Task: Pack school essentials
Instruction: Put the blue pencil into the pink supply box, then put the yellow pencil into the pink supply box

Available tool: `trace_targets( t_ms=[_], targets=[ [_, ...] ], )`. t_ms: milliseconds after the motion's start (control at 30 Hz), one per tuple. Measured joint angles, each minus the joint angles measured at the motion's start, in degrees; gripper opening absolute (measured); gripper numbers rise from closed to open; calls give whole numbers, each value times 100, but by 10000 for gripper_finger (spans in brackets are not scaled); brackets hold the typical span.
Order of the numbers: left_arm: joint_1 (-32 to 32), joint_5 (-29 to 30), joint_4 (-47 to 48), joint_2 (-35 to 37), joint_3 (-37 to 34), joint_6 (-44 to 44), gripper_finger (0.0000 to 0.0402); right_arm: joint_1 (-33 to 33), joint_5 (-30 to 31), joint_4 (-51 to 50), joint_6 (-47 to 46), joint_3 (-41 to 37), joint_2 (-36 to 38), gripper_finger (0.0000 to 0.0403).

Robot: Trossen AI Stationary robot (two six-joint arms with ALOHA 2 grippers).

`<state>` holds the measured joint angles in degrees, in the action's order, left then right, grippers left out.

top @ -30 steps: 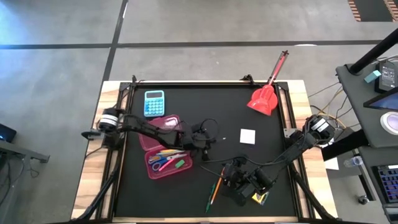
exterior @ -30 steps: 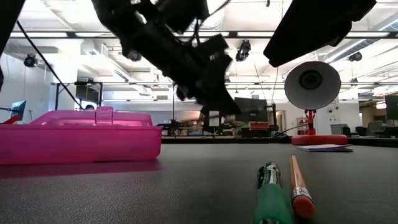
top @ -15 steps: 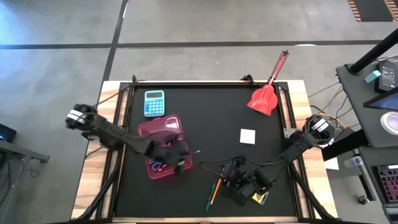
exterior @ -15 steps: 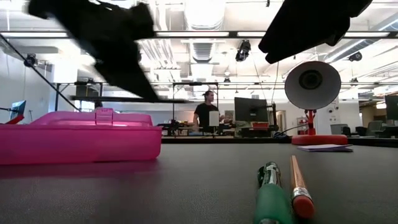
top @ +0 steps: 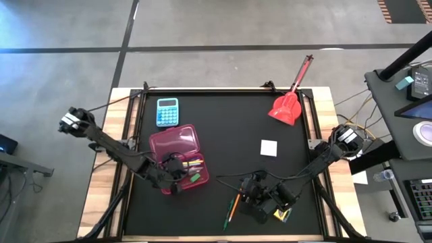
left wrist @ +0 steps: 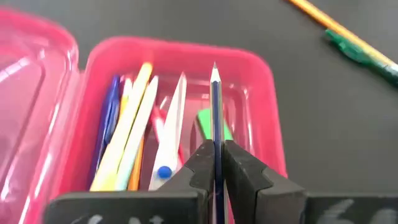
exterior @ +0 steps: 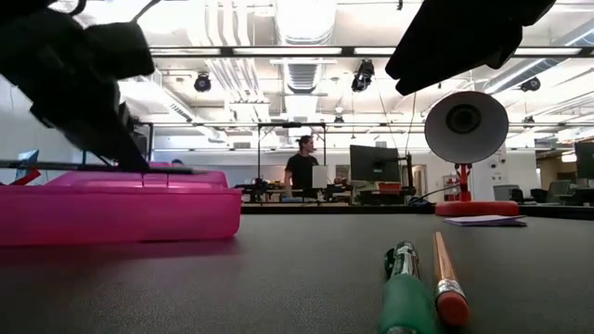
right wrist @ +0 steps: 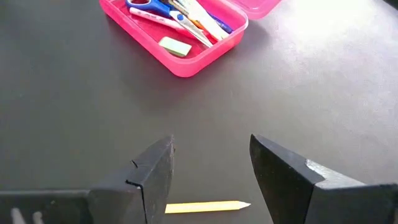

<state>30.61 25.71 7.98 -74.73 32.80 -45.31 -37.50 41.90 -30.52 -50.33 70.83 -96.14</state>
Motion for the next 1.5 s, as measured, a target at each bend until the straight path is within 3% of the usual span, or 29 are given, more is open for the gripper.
trace_targets(
  t_ms=[133, 300, 500, 667, 900, 1300, 1500],
  targets=[
    [7, -87, 3, -87, -53, -235, 21, 0, 0, 0, -2, 0, 0, 201],
    [7, -125, -1, -97, -51, -206, 80, 1, -1, 0, -1, 0, 0, 201],
    [-53, -82, -20, -68, 167, 441, 133, 1, -1, 0, 0, 0, 0, 201],
    [-61, 335, -759, -30, 266, 1325, 136, 2, -1, -2, -1, 0, 0, 201],
    [-57, 172, -2608, -411, 242, 2595, 136, 0, -1, -1, 1, 0, 0, 201],
    [-57, 41, -4527, -1690, 238, 2772, 136, 0, -3, 0, -1, 0, 0, 201],
    [-50, -69, -4871, -1938, 356, 2772, 136, 2, -3, 0, 1, 0, 0, 201]
  ],
)
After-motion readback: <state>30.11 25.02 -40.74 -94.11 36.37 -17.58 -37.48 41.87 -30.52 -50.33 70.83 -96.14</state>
